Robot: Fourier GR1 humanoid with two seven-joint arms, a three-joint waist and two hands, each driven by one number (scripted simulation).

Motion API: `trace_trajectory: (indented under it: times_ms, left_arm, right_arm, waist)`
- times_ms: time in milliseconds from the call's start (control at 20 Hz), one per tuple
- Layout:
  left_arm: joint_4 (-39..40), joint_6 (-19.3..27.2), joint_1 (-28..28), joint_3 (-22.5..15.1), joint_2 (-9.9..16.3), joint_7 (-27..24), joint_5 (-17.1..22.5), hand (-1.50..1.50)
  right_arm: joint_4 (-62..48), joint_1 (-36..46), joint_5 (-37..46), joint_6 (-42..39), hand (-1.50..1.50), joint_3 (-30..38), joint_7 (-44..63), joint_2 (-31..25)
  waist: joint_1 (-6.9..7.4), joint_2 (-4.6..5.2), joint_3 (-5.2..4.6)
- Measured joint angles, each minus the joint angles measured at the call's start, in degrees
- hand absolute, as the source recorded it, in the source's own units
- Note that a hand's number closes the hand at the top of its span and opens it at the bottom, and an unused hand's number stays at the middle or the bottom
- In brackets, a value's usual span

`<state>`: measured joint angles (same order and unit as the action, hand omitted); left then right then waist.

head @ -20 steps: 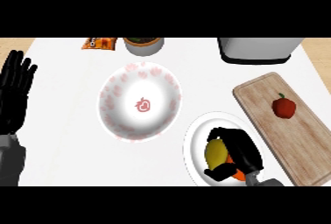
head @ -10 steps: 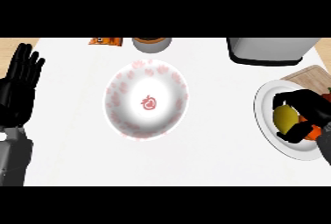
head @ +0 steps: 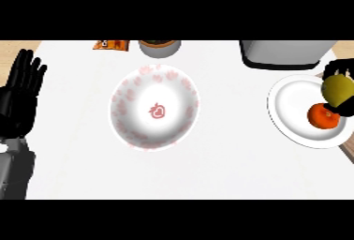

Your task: Pick the lemon from the plate and place it in the bowl

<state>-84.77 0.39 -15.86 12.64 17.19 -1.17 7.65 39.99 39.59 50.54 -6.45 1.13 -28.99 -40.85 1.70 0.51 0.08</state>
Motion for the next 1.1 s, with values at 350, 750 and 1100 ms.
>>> trace_trajectory:
  times_ms: [350,750,1100]
  left_arm:
    - [-1.2,0.2,1.7,0.8,0.2,0.5,0.1,0.0]
    - [-0.4,0.4,2.9,1.1,-0.3,-0.5,-0.2,0.0]
    - [0.0,0.5,1.7,1.2,0.0,0.1,-0.5,0.0]
  right_arm:
    - [6.6,4.6,-7.5,-8.0,1.5,4.2,-5.5,-0.9]
    - [18.3,9.8,-19.5,-23.4,1.5,8.2,2.7,4.4]
    - [30.5,13.9,-26.7,-31.3,1.5,7.8,21.7,13.9]
  waist:
    - [-1.44,-0.65,-0.1]
    - [-2.45,-1.11,-0.19]
    - [-2.45,-1.08,-0.17]
